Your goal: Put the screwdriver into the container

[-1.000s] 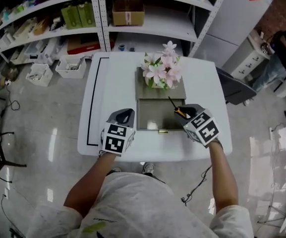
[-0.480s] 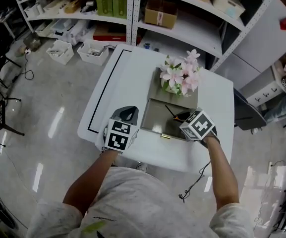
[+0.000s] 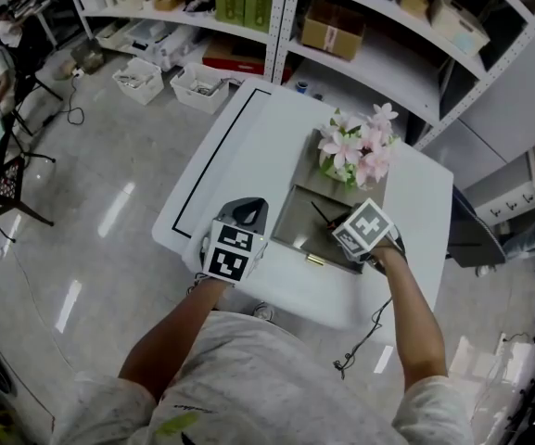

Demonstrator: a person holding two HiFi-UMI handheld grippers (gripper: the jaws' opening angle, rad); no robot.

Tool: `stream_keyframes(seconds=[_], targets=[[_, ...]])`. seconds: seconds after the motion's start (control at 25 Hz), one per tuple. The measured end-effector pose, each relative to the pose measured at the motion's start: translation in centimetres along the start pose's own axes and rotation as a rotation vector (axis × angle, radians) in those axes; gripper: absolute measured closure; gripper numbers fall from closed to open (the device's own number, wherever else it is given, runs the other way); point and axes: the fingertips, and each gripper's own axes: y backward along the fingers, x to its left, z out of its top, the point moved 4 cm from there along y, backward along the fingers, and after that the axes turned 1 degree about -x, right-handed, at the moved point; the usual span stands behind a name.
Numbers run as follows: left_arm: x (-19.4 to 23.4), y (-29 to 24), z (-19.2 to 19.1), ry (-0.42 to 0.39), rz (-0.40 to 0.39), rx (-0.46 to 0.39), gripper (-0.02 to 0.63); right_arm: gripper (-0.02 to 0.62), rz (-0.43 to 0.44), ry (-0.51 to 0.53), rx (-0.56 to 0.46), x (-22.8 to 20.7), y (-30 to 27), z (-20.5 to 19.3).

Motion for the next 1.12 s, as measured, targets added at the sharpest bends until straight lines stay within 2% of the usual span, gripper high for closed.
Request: stream_keyframes(seconds=[0.56, 1.12], targets=[[0.1, 0.7, -0.1, -0.005, 0.047, 0.017, 0.601, 0.517, 0.039, -0.010, -0.019, -0.4, -2.1, 0.4], [0.3, 0.7, 0.2, -0.016, 0.052, 0.021, 0.601, 0.502, 0.042, -0.026, -0.048, -0.4, -2.9, 0.4]])
